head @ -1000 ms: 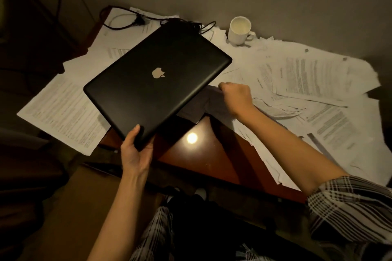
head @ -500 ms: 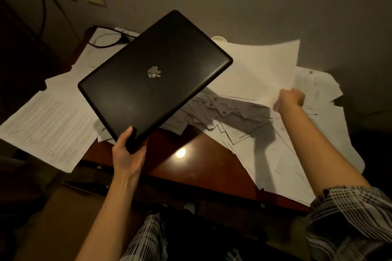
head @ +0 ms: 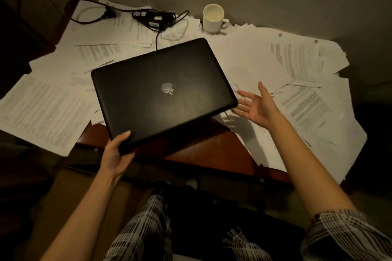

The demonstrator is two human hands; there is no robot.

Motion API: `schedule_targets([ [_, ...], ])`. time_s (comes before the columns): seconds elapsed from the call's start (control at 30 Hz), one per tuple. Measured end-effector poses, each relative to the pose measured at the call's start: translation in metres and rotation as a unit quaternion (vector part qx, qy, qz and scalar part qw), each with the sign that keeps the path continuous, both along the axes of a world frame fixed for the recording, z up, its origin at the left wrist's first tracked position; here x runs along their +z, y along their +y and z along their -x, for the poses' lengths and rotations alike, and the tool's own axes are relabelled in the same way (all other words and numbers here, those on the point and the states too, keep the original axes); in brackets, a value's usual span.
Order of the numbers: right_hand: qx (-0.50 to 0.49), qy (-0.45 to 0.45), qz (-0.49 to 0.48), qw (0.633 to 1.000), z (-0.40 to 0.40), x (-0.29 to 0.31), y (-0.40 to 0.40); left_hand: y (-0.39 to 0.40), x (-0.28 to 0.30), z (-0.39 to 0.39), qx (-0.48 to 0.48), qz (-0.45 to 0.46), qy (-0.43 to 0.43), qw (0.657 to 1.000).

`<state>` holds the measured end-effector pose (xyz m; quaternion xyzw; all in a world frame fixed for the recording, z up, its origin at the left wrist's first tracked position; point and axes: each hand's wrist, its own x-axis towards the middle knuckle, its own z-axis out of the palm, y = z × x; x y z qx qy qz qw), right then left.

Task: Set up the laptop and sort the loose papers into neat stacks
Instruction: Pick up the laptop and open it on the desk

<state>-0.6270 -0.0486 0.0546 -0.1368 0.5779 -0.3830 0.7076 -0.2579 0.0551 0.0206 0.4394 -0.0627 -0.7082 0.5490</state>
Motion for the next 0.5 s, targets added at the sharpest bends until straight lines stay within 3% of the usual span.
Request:
schedule_targets([
  [0.07, 0.056, -0.030, -0.010, 0.998, -0.013, 0.001, 0.021, 0.010, -0.004, -0.005, -0.042, -0.016, -0.021, 0.999],
  [0.13, 0.058, 0.001, -0.016, 0.998, -0.027, -0.010, 0.044, 0.016, -0.008, -0.006, -0.088, -0.035, -0.050, 0.994],
  [0.3, -0.081, 0.185, -0.100, 0.974, -0.048, -0.050, 0.121, 0.020, -0.023, -0.006, -0.217, -0.077, -0.117, 0.966],
  [0.5, -0.184, 0.202, -0.135, 0.952, -0.060, -0.071, 0.158, 0.019, -0.048, -0.006, -0.282, -0.100, -0.309, 0.903],
])
